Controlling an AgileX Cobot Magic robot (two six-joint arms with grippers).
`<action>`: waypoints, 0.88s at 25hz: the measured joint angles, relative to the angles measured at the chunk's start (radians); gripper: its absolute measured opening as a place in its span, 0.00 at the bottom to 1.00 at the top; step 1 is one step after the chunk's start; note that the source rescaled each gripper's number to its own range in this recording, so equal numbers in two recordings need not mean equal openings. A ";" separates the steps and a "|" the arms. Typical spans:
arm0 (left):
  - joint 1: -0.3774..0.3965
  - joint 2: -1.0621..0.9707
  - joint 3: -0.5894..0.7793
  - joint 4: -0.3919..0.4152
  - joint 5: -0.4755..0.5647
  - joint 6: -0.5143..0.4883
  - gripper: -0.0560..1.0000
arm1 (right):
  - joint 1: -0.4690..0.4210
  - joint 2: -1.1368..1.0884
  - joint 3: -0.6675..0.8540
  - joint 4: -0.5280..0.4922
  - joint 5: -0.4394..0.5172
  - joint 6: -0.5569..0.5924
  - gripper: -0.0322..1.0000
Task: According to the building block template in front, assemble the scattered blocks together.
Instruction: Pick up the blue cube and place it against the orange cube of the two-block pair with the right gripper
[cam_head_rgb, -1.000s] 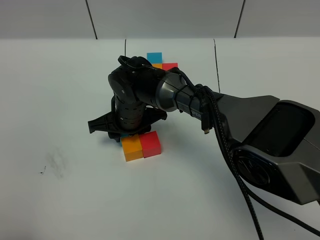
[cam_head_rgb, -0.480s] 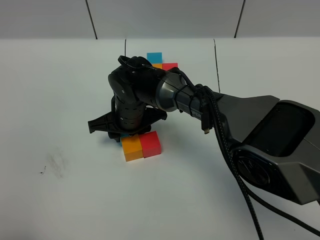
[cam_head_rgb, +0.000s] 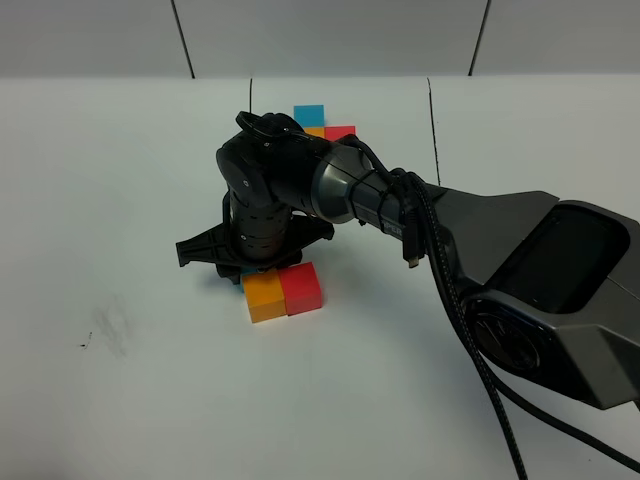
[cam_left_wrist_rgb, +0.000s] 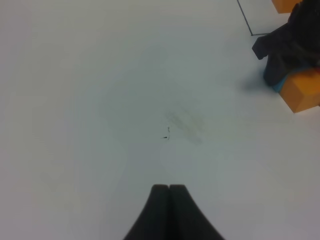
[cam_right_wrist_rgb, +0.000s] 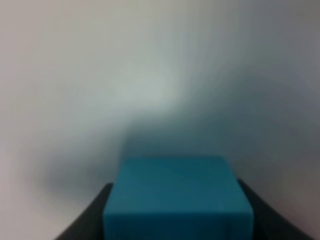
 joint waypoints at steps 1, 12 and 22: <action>0.000 0.000 0.000 0.000 0.000 0.000 0.05 | 0.000 0.000 0.000 0.000 0.002 0.000 0.45; 0.000 0.000 0.000 0.000 0.000 0.000 0.05 | 0.002 0.000 0.000 -0.026 0.004 0.003 0.45; 0.000 0.000 0.000 0.000 0.000 0.000 0.05 | 0.003 0.000 0.000 -0.072 0.001 -0.003 0.55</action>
